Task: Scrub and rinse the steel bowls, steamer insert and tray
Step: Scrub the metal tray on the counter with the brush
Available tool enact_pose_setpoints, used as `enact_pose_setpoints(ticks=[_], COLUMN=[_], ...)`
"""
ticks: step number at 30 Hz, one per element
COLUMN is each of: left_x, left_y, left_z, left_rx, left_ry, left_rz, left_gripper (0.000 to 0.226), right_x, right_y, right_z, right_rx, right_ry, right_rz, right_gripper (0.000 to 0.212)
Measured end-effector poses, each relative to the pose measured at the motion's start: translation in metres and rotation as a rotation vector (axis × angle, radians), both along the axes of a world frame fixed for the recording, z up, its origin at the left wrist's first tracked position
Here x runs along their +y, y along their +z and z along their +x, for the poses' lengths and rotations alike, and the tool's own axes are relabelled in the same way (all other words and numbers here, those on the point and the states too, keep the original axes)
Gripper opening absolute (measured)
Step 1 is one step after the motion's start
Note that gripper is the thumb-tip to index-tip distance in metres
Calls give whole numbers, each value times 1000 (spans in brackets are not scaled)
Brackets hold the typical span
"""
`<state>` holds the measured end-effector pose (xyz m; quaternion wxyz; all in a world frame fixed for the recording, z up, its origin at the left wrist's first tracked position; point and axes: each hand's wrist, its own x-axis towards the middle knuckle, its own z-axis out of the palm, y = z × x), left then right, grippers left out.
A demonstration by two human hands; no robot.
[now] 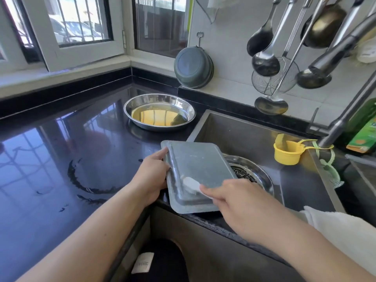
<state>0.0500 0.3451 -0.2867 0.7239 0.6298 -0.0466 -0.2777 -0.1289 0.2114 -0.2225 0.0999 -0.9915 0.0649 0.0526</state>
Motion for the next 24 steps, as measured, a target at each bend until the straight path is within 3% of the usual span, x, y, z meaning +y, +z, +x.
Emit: enact_pose_setpoints(ticks=[5,12,16,24], left_x=[0,7,7,9], left_y=[1,12,7,9], left_z=[-2,-8,-3,1], left_rx=[-94,-3,-2,184], left_ry=[-64,-171,-156,-186], left_rz=[98,-9,23,-51], left_gripper=[72,42,42,37], right_x=[0,-23,-20,-25], right_y=[-1,16,27,18], right_z=[31,72,49,100], right_rx=[18,74,218,66], right_ry=[102,98,219,-2], right_rz=[-98,-111,-85,-201], right_gripper=[46,48,41,50])
